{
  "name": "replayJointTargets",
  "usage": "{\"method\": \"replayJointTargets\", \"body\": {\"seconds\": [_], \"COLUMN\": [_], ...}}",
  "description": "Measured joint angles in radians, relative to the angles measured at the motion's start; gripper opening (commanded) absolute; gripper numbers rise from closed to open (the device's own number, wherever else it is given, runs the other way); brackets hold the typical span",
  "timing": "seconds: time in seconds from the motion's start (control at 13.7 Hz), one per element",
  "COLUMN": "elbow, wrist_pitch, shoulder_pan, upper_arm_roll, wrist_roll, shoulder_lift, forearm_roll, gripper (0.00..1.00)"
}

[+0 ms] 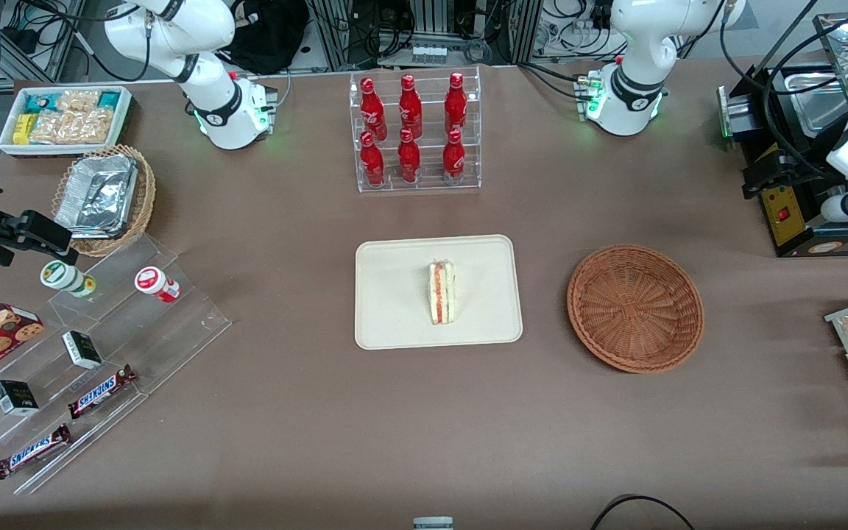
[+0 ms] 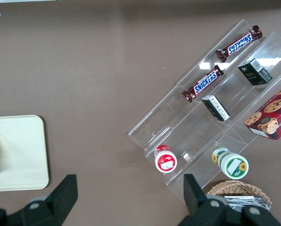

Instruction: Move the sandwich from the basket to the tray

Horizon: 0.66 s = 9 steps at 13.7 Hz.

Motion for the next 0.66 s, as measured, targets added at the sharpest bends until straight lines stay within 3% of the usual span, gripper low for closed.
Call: {"method": "replayJointTargets", "body": {"seconds": [0.66], "elbow": [-0.001], "wrist_pitch": [0.014], "shoulder_pan": [0.013], "upper_arm_roll": [-0.004], "wrist_roll": [-0.015], "shoulder_lift": [-0.006], "forearm_roll": [0.008], "gripper": [1.00]}}
